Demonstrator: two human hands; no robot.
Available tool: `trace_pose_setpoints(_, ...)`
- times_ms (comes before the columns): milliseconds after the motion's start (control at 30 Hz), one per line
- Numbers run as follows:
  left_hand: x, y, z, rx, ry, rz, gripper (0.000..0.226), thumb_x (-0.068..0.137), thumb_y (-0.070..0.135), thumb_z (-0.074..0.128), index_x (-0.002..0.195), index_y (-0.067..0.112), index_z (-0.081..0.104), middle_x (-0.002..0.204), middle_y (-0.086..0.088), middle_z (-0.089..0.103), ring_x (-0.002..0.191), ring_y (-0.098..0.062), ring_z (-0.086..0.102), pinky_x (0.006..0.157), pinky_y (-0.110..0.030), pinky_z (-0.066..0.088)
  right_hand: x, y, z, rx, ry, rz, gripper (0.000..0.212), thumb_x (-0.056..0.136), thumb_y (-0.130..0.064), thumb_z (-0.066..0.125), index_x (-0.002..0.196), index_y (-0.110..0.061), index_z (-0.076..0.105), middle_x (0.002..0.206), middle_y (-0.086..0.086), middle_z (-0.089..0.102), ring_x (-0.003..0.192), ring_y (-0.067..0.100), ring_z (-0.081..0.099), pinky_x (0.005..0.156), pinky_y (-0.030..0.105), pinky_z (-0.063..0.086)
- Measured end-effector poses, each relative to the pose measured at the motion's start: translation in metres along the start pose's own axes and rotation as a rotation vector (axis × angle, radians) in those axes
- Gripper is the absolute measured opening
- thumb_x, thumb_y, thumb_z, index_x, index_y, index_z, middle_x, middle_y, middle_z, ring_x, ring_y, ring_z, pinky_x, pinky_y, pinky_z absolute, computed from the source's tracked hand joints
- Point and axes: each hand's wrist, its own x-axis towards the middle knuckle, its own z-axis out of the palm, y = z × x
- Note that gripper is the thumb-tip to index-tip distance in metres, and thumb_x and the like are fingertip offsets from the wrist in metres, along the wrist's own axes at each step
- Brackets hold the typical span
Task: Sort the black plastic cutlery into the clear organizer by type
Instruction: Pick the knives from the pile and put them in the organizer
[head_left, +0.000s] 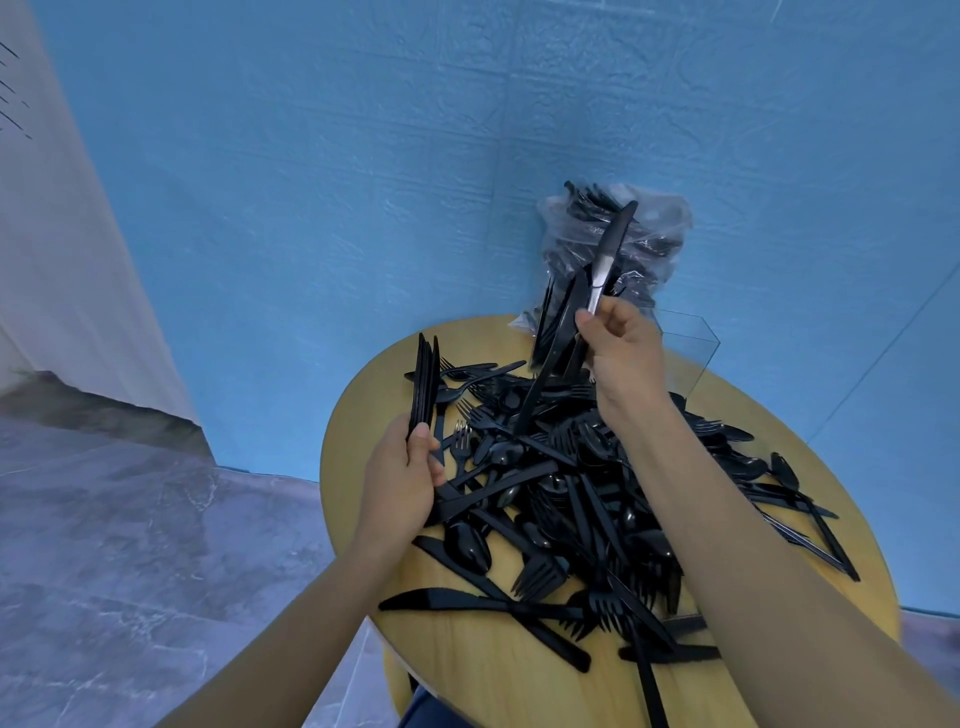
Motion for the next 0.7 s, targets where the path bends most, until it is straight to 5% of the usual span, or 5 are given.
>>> trace_pose_setpoints(67,0.003,0.010,0.002,-0.020,-0.008,0.017,0.027,0.103,0.022,0.031,0.083,0.018,0.050,0.069,-0.001,0.055,0.065,-0.012,0.057,0.067,-0.025,0.052,-0.001,-0.010,-0.001,0.052,-0.021,-0.008,0.023,0.093,-0.003,0.054,0.079,-0.020,0.061,0.071,-0.001,0.054,0.076,0.023,0.049,0.078,0.040,0.043)
trace_pose_setpoints(267,0.001,0.044,0.019,-0.140,-0.103,0.079,0.023,0.102,0.022,0.032,0.103,0.017,0.055,0.089,-0.004,0.063,0.073,0.003,0.065,0.063,-0.012,0.050,-0.026,-0.011,0.017,0.122,-0.245,0.109,0.017,0.093,-0.002,0.052,0.084,-0.012,0.062,0.082,0.005,0.062,0.075,0.015,0.056,0.074,0.026,0.045)
trace_pose_setpoints(367,-0.008,0.053,0.025,-0.216,-0.170,0.084,0.027,0.103,0.021,0.032,0.120,0.017,0.053,0.093,-0.002,0.065,0.075,-0.004,0.068,0.068,-0.017,0.054,-0.034,-0.005,0.025,0.197,-0.190,0.104,0.020,0.094,0.002,0.050,0.081,-0.010,0.061,0.074,0.004,0.062,0.061,0.008,0.059,0.061,0.019,0.049)
trace_pose_setpoints(500,-0.013,0.058,0.024,-0.255,-0.216,0.069,0.026,0.102,0.021,0.035,0.118,0.018,0.056,0.069,0.005,0.065,0.064,-0.006,0.062,0.058,-0.019,0.049,-0.036,0.000,0.026,0.194,-0.115,0.094,0.021,0.093,0.002,0.052,0.080,-0.010,0.062,0.077,0.005,0.064,0.074,0.017,0.059,0.080,0.036,0.052)
trace_pose_setpoints(700,-0.010,0.054,0.020,-0.286,-0.230,0.006,0.020,0.100,0.015,0.041,0.106,0.017,0.061,0.074,0.003,0.061,0.056,-0.006,0.050,0.056,-0.023,0.043,-0.040,0.007,0.025,0.003,-0.056,0.049,0.015,0.090,-0.005,0.060,0.082,-0.015,0.068,0.080,0.003,0.065,0.077,0.014,0.058,0.077,0.028,0.049)
